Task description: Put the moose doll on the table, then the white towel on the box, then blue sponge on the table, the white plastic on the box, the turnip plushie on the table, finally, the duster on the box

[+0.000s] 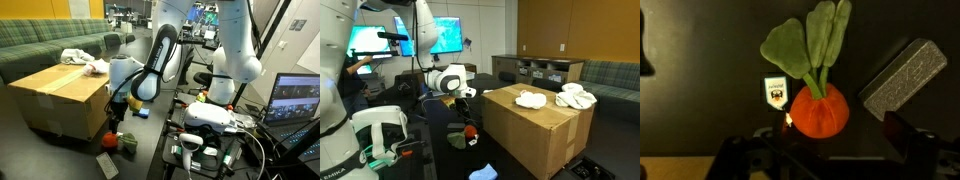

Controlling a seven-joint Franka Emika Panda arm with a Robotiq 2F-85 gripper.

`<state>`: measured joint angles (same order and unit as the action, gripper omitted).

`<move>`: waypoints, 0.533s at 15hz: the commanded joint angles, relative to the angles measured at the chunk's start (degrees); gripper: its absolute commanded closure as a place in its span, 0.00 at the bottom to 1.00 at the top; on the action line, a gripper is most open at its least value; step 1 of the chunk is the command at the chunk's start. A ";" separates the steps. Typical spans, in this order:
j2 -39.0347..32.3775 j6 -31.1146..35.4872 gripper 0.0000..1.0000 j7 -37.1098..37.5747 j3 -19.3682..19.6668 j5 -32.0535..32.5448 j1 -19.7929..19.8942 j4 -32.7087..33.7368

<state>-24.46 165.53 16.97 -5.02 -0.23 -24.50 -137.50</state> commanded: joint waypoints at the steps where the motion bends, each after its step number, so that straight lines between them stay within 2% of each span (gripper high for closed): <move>1: 3.60 -0.21 0.00 2.08 -2.39 -1.55 0.11 -3.54; 4: 4.25 0.59 0.00 5.52 -4.08 -2.96 -1.29 -4.14; 8: 1.87 2.34 0.00 7.60 -11.45 -10.73 0.06 -2.02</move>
<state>-22.04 165.81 22.76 -11.91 -5.59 -25.02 -140.16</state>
